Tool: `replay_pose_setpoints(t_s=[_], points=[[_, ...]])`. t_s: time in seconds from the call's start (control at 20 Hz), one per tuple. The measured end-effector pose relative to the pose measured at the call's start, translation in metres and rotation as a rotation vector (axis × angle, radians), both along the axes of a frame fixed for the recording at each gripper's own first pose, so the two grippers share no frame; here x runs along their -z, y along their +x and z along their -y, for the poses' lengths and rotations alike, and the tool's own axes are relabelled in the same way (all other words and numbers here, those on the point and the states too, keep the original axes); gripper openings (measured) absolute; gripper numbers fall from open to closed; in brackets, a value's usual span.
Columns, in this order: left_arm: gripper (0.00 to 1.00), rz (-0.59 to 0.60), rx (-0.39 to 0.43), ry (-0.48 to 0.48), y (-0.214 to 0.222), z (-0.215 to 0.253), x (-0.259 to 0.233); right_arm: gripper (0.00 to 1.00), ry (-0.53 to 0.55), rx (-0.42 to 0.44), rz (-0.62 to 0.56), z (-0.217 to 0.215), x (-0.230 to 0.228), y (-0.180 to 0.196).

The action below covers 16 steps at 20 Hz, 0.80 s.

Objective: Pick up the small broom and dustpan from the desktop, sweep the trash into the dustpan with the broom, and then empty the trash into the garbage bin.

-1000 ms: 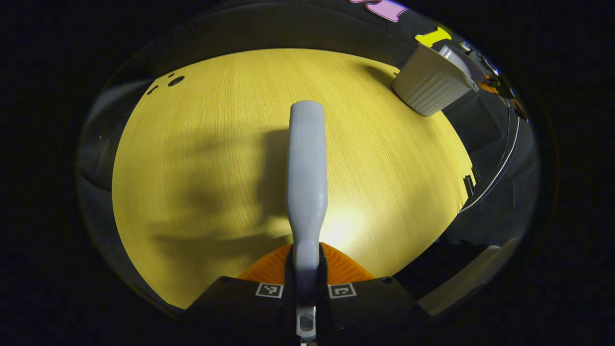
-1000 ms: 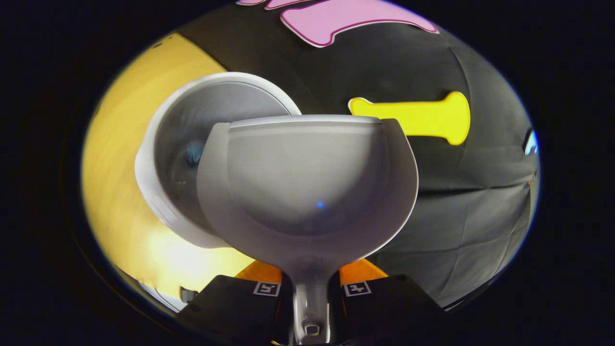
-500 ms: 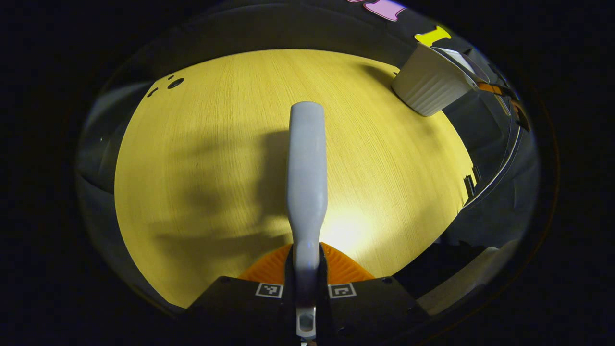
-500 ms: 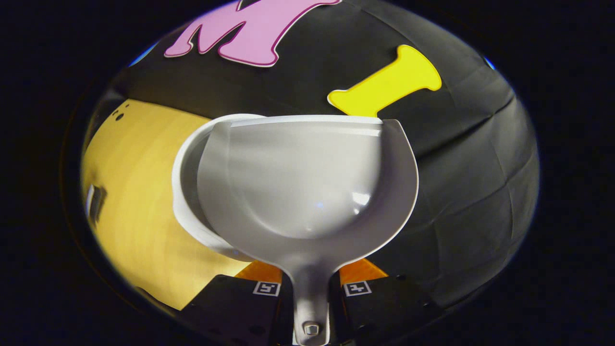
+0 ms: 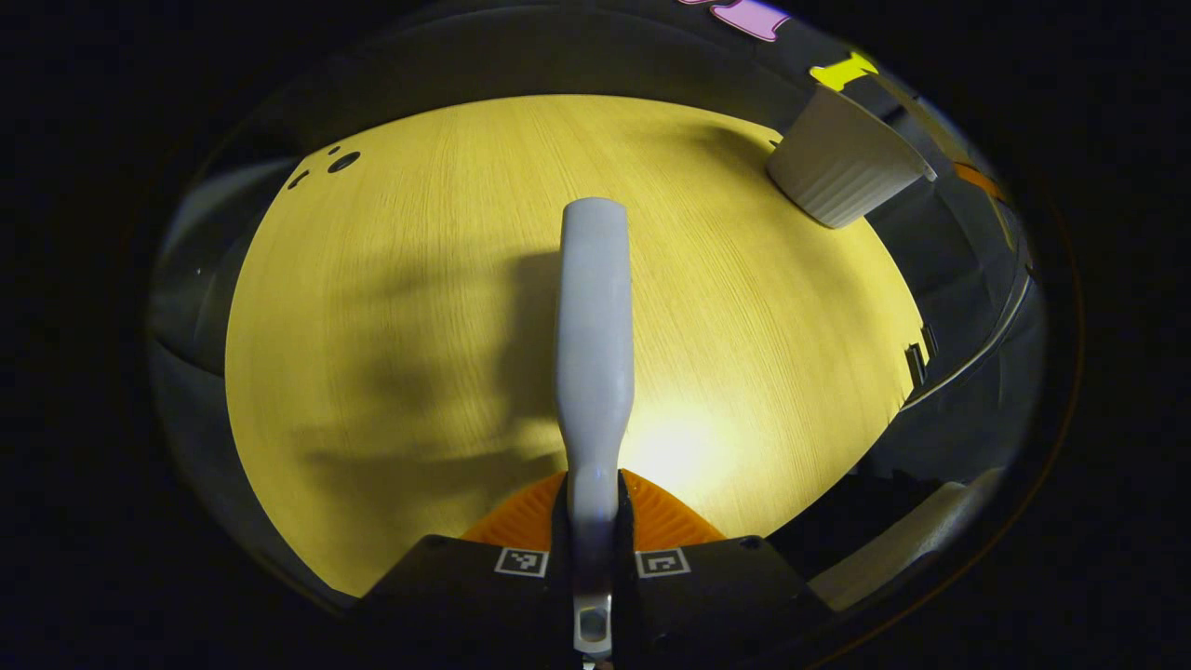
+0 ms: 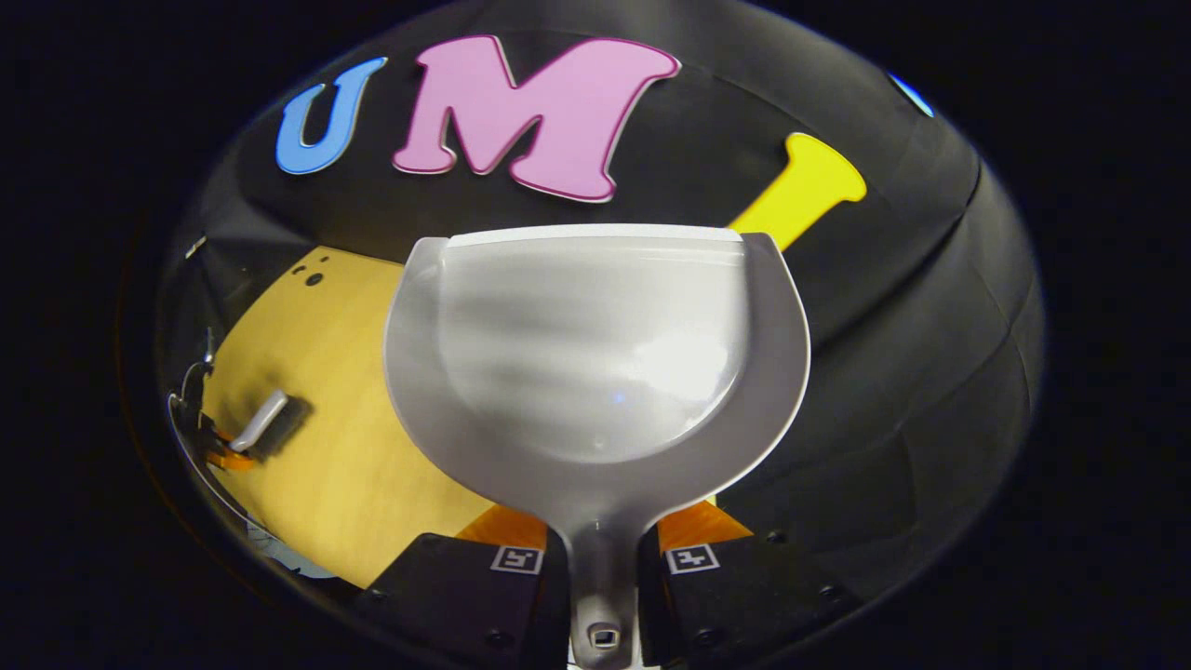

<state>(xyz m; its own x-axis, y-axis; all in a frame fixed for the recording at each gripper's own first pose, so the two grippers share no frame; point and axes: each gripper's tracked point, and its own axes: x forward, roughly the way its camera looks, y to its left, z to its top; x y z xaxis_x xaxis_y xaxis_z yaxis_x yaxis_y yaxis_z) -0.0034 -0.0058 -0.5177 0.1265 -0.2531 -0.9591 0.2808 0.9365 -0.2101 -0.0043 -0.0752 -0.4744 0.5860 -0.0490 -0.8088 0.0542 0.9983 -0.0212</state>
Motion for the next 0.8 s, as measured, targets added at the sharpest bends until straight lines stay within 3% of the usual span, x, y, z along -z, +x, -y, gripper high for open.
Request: replay_pose_setpoints(t_s=[0.35, 0.65, 0.8], points=[[0.20, -0.005, -0.049, 0.022, 0.008, -0.009, 0.008, 0.33, 0.116, -0.219, -0.139, -0.011, 0.034, -0.026], [0.19, -0.016, -0.038, 0.112, 0.013, -0.019, 0.023, 0.33, 0.152, -0.318, -0.339, -0.003, 0.086, -0.044], [0.23, -0.003, -0.010, 0.167, 0.015, -0.022, 0.026, 0.33, 0.161, -0.326, -0.409, -0.003, 0.074, -0.040]])
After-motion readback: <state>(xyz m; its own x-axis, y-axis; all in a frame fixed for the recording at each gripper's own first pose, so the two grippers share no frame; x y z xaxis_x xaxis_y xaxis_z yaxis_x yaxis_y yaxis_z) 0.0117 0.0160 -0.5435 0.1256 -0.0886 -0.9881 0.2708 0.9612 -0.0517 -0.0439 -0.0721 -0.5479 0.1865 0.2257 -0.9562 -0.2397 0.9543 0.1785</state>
